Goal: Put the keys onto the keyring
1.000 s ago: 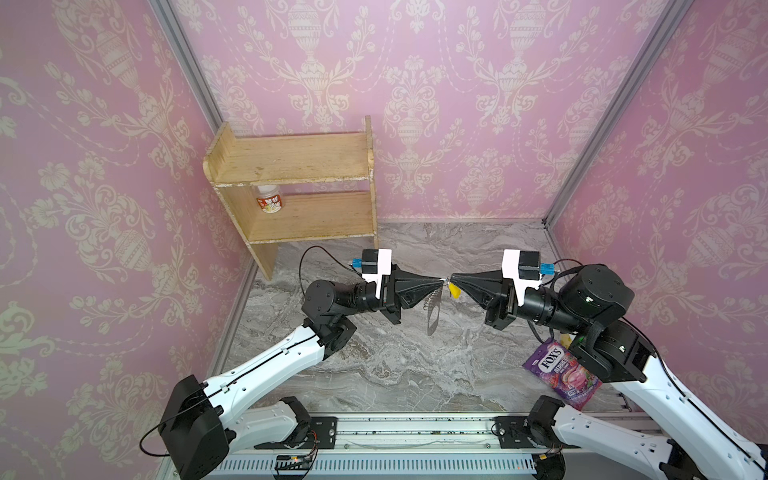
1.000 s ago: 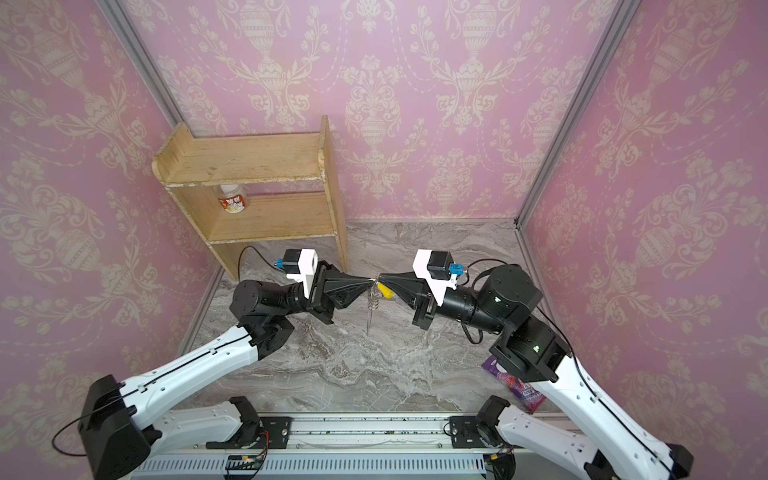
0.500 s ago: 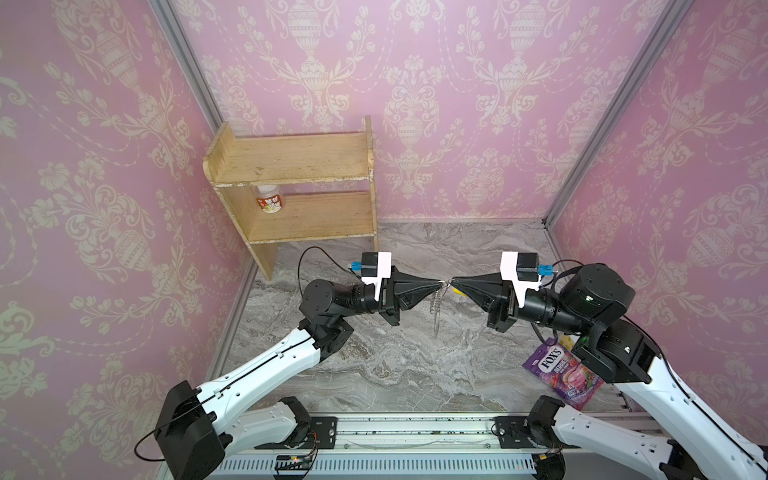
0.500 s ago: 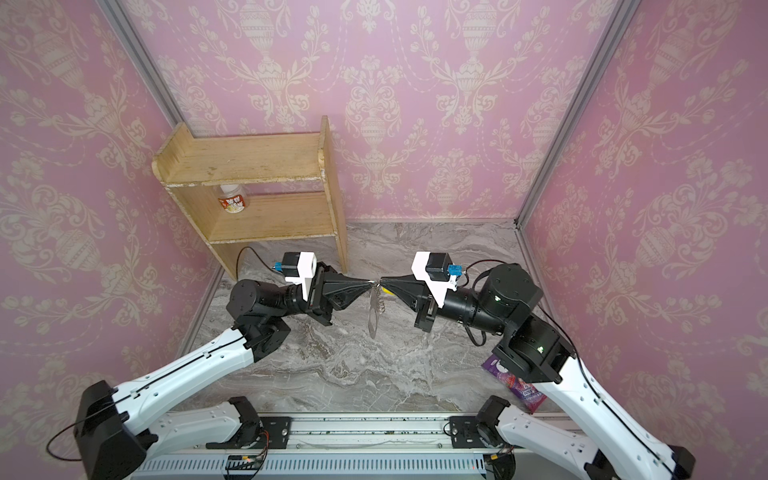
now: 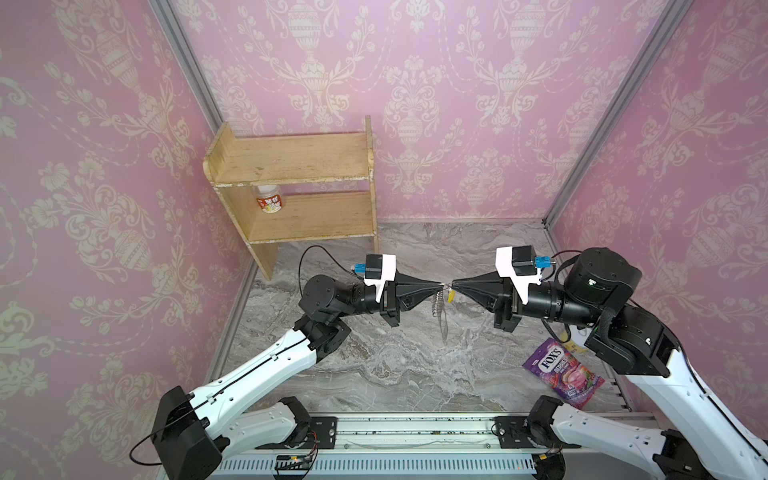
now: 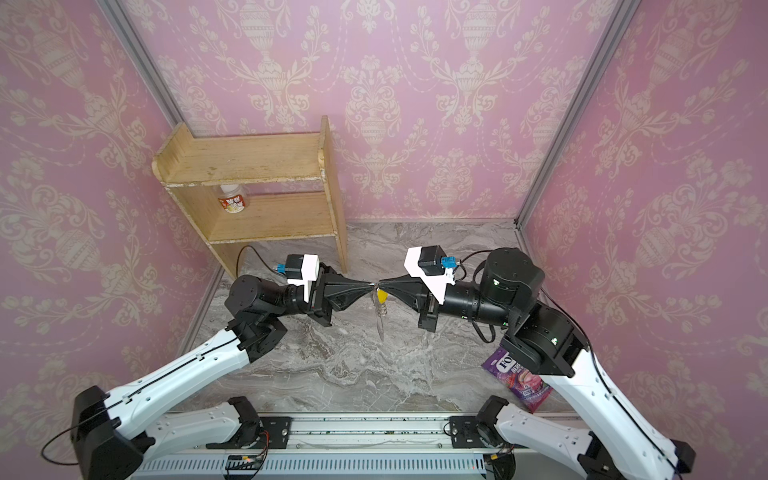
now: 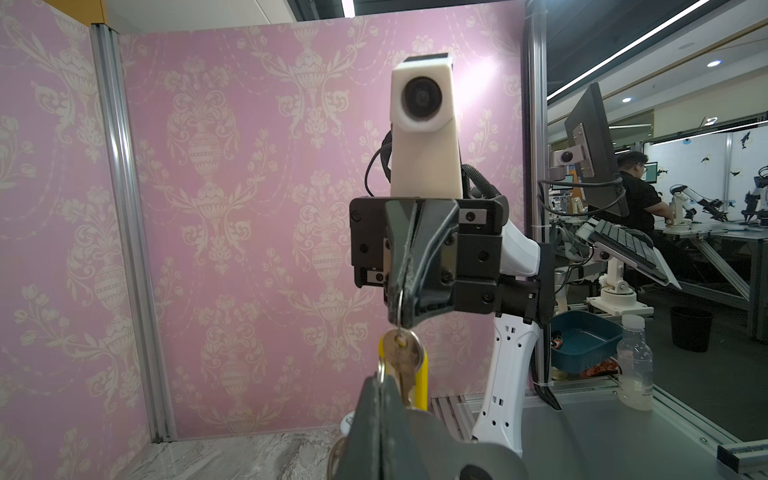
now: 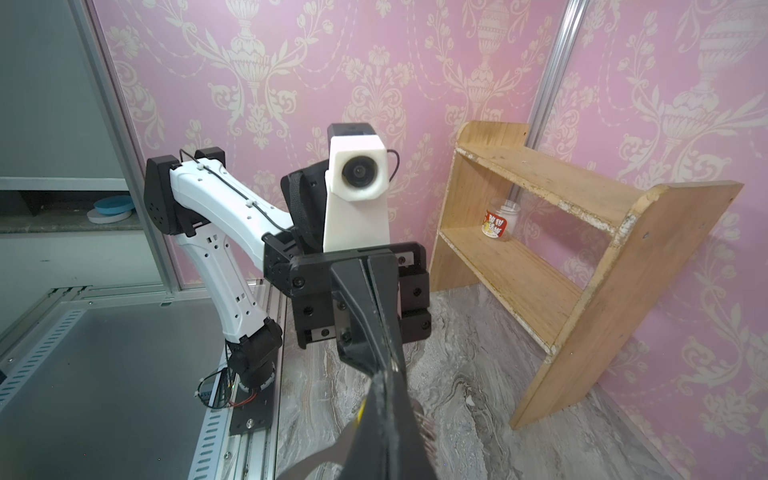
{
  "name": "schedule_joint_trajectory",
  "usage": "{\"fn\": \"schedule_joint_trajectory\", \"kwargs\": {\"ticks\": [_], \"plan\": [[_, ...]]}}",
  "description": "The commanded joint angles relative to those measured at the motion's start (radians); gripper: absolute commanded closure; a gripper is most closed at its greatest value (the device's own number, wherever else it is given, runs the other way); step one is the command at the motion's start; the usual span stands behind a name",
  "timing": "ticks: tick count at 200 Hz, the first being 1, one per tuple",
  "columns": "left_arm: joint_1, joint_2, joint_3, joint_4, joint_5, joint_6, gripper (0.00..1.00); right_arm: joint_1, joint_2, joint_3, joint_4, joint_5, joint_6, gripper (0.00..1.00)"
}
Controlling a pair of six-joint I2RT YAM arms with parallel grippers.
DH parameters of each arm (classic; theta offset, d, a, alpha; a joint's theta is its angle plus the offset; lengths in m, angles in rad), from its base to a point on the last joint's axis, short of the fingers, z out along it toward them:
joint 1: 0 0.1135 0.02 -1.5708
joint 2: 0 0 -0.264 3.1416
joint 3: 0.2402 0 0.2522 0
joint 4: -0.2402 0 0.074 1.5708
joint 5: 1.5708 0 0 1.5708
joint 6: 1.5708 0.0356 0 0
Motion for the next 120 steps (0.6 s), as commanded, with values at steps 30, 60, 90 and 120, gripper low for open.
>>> {"fn": "schedule_joint_trajectory", "kwargs": {"ticks": [30, 60, 90, 120], "plan": [[-0.008, -0.024, 0.035, -0.002, 0.030, 0.030, 1.00, 0.008, -0.006, 0.025, -0.082, 0.009, -0.009, 1.00], [-0.008, -0.026, 0.029, 0.002, 0.029, 0.030, 1.00, 0.008, -0.023, 0.013, -0.068, 0.028, -0.001, 1.00], [-0.008, -0.027, 0.029, 0.002, 0.029, 0.030, 1.00, 0.007, -0.031, 0.006, -0.062, 0.040, 0.003, 1.00], [-0.007, -0.028, 0.031, 0.007, 0.029, 0.026, 1.00, 0.008, -0.033, -0.003, -0.059, 0.051, 0.005, 1.00]]}}
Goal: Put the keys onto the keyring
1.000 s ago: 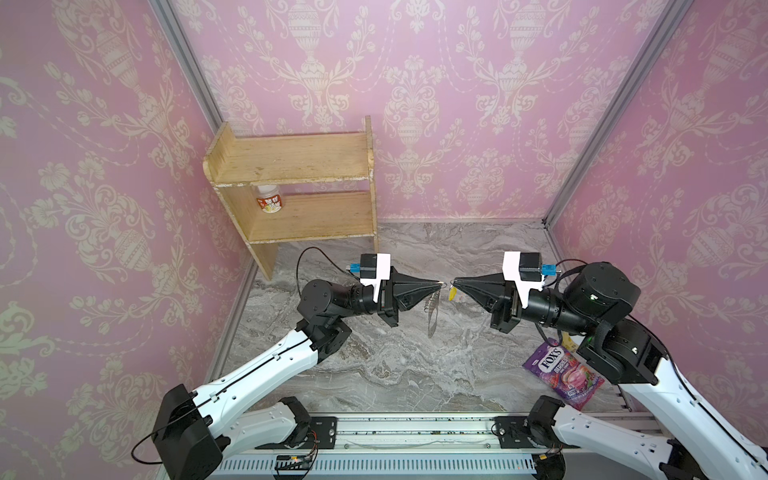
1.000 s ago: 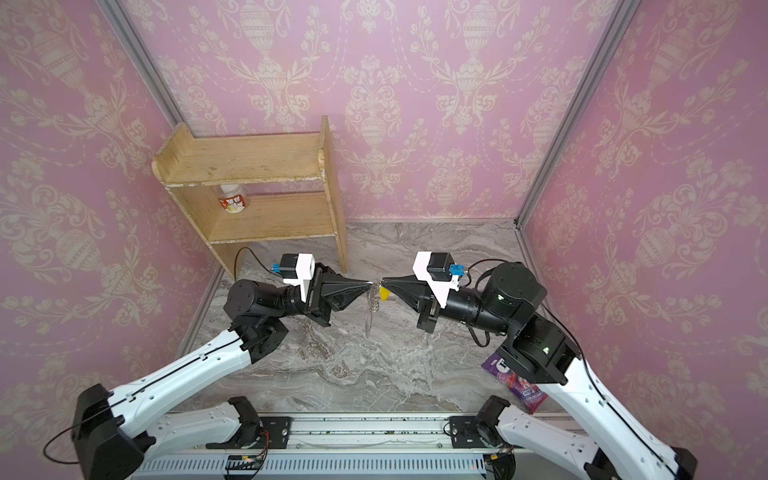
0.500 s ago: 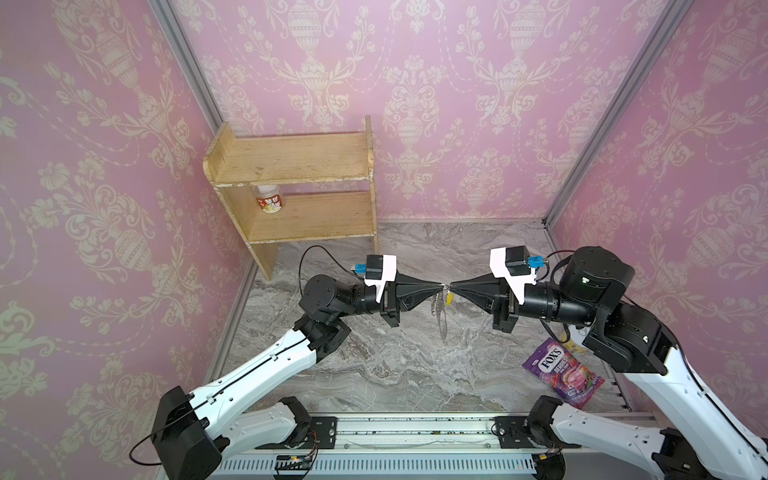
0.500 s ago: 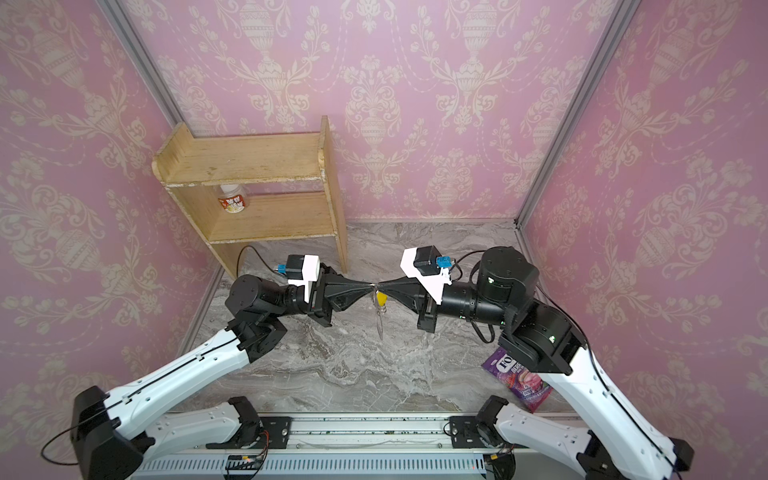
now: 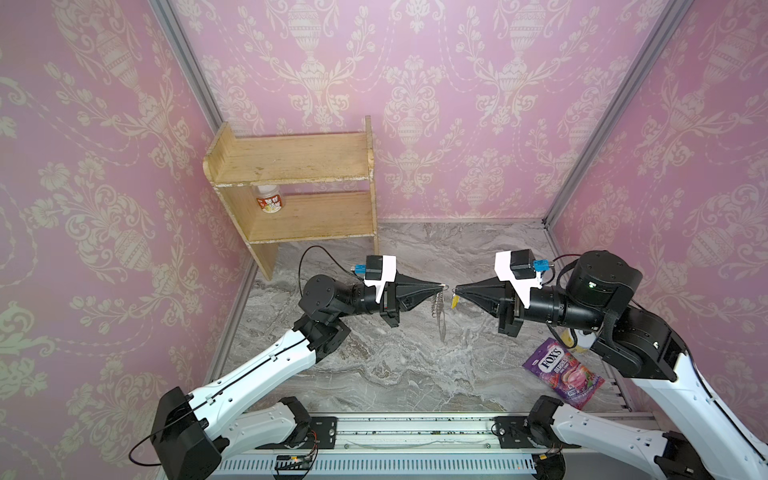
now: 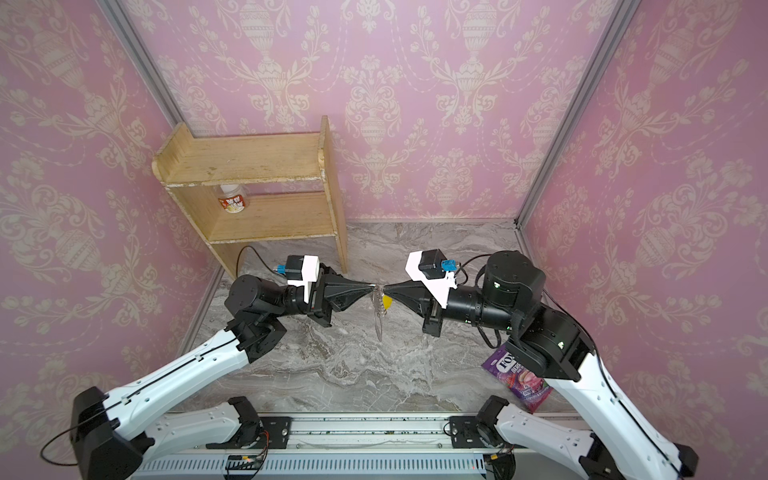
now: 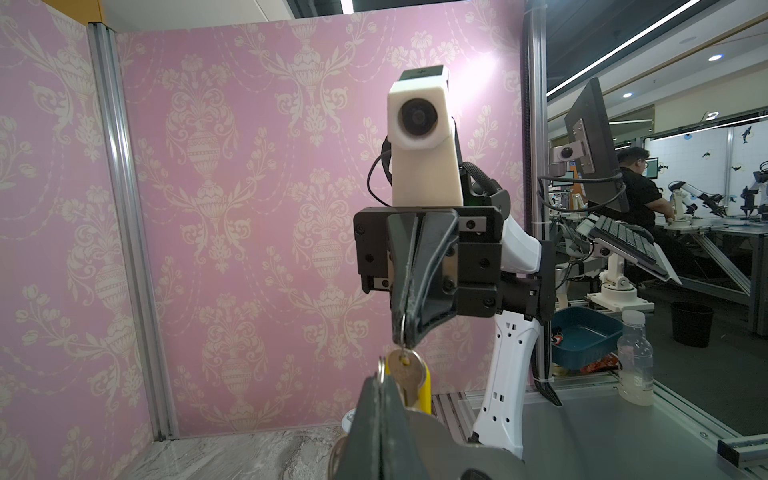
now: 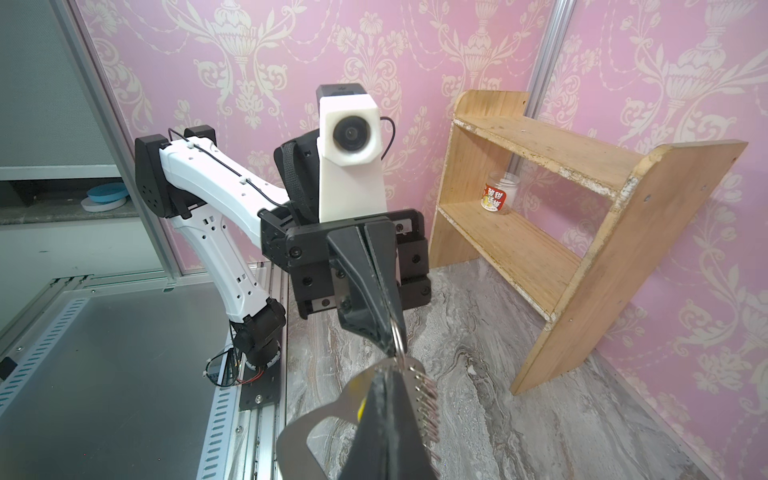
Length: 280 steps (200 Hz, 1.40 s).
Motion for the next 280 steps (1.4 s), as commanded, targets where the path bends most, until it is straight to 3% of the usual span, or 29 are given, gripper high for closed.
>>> {"fn": "schedule_joint_trajectory", "kwargs": {"ticks": [1, 280], "plan": [[-0.007, -0.022, 0.031, 0.015, 0.026, 0.016, 1.00, 0.008, -0.007, -0.003, 0.008, 0.020, 0.005, 1.00], [-0.010, -0.026, 0.035, 0.019, 0.049, 0.010, 1.00, 0.008, 0.039, -0.010, 0.051, 0.013, 0.026, 1.00]]}}
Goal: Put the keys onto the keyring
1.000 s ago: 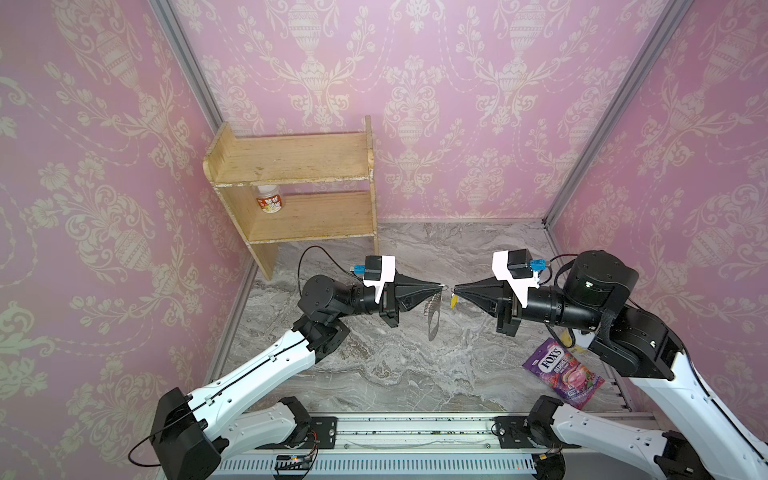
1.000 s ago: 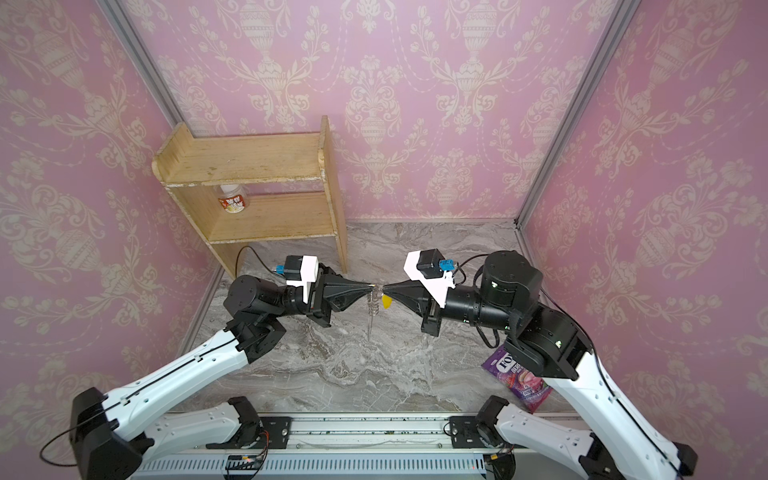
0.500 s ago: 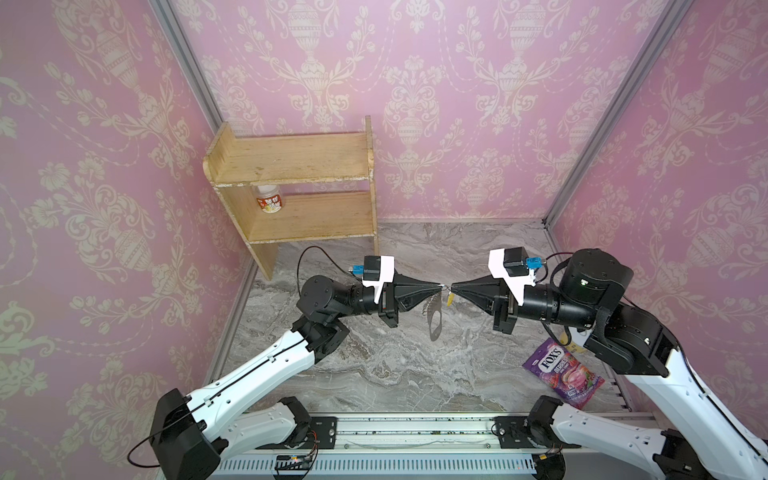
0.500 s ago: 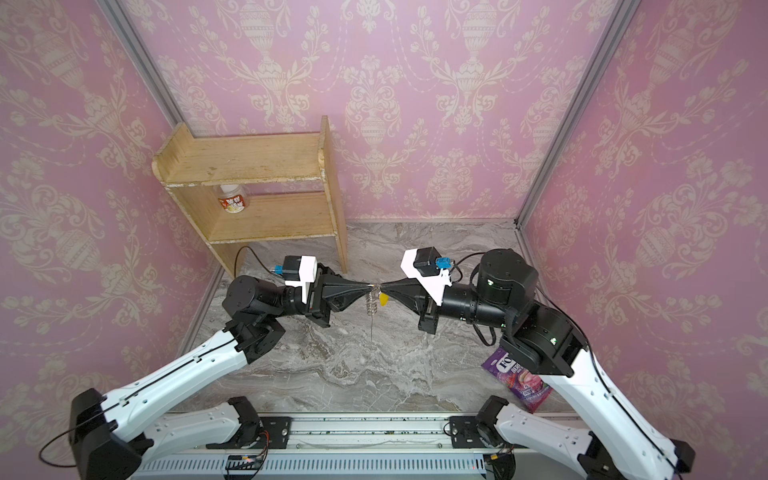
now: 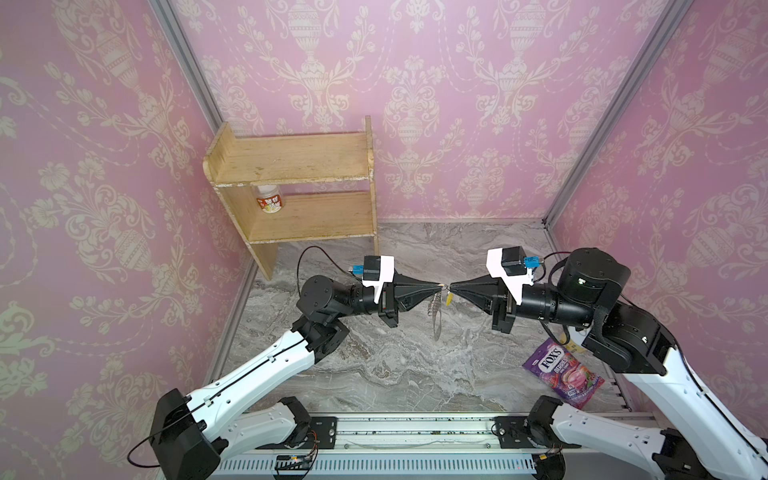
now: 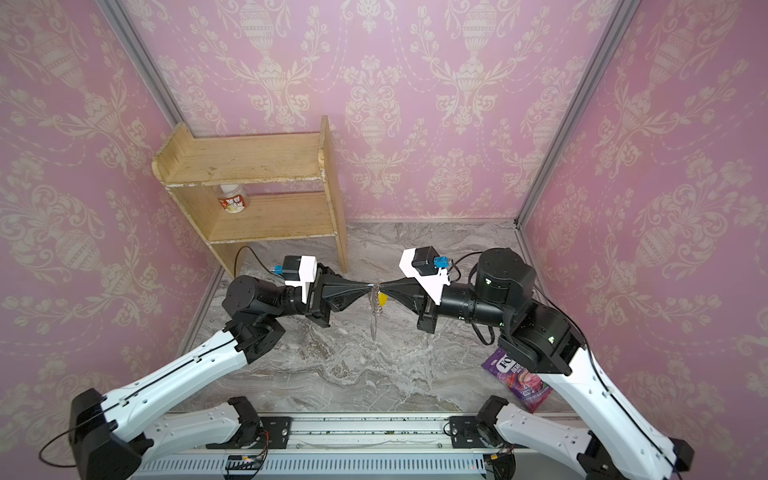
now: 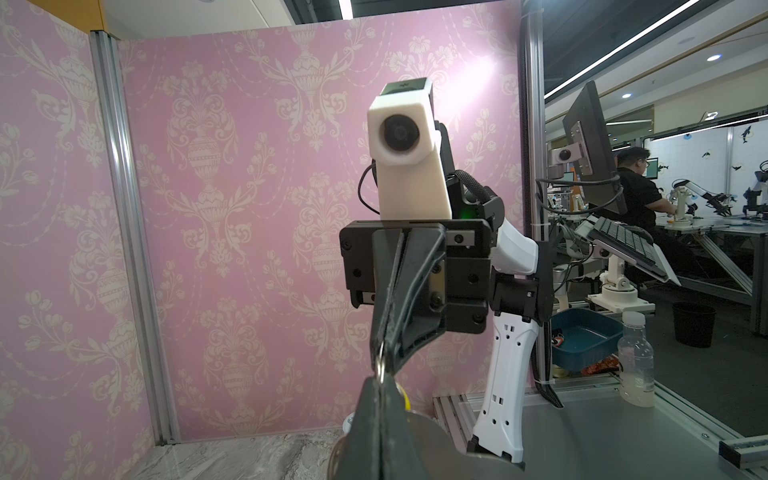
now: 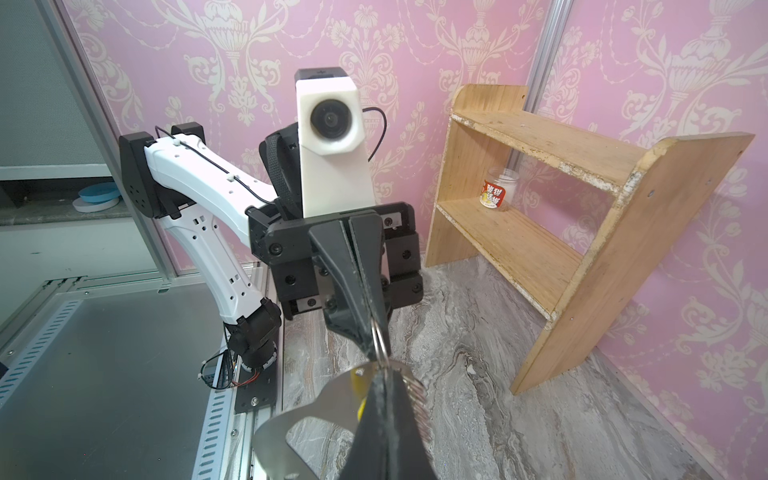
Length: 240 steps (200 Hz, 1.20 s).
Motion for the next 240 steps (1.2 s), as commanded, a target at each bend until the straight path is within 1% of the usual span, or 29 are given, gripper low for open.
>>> {"fn": "schedule_joint_trajectory", "kwargs": {"ticks": [1, 42, 79, 123, 149, 204, 240], "plan": [[-0.010, -0.019, 0.035, 0.019, 0.049, 0.010, 1.00, 0.006, 0.009, 0.000, 0.024, 0.009, 0.022, 1.00], [-0.010, -0.011, 0.043, 0.027, 0.063, -0.004, 1.00, 0.006, 0.014, -0.003, 0.032, 0.014, 0.017, 1.00], [-0.011, -0.002, 0.046, 0.055, 0.075, -0.038, 1.00, 0.006, -0.012, -0.027, 0.047, 0.062, 0.001, 1.00], [-0.010, 0.037, 0.070, 0.116, 0.120, -0.138, 1.00, 0.007, -0.049, -0.077, 0.103, 0.099, -0.032, 1.00], [-0.010, 0.053, 0.086, 0.119, 0.139, -0.173, 1.00, 0.006, -0.062, -0.081, 0.116, 0.105, -0.052, 1.00], [-0.010, 0.072, 0.112, 0.102, 0.189, -0.223, 1.00, 0.006, -0.078, -0.064, 0.084, 0.160, -0.130, 1.00], [-0.011, 0.083, 0.120, 0.082, 0.223, -0.242, 1.00, 0.006, -0.075, -0.055, 0.087, 0.153, -0.152, 1.00]]}}
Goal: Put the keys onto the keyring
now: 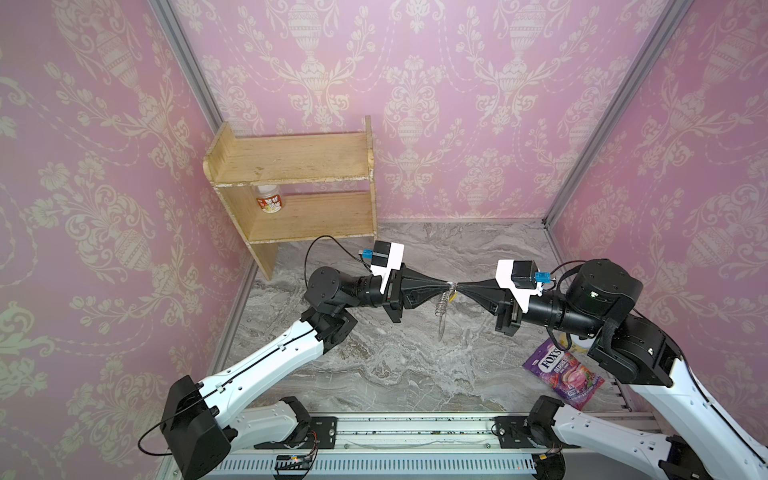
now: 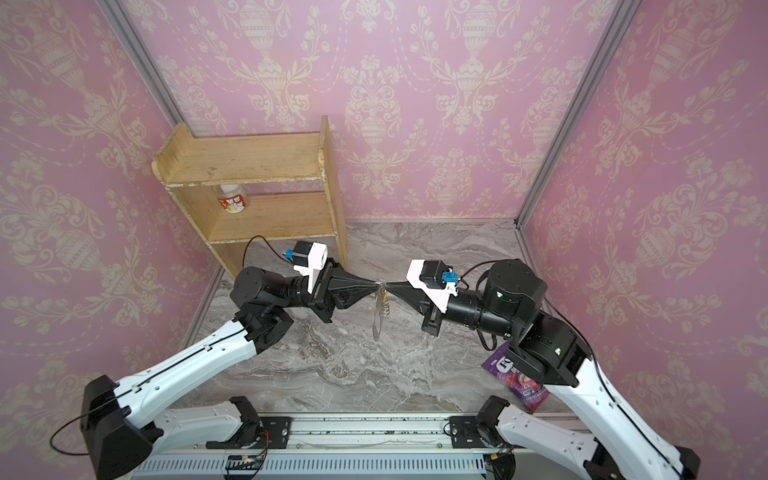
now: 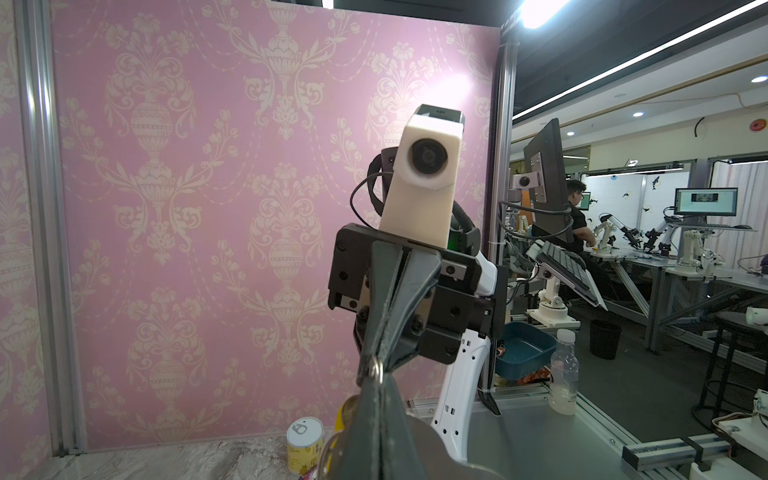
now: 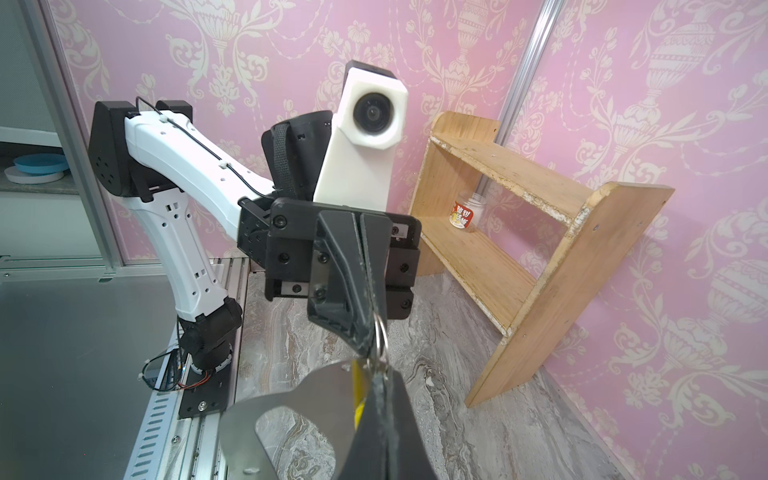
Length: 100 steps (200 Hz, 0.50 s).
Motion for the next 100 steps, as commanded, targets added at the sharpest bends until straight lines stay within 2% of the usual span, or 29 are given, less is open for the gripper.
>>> {"fn": "schedule_joint_trajectory", "kwargs": {"ticks": [1, 100], "plan": [[-0.011, -0.005, 0.040, 0.028, 0.120, -0.040, 1.00, -0.005, -0.005, 0.020, 0.019, 0.075, -0.037, 1.00], [-0.010, -0.033, 0.045, -0.152, 0.174, 0.044, 1.00, -0.005, -0.031, 0.044, -0.016, 0.064, -0.098, 1.00]]}}
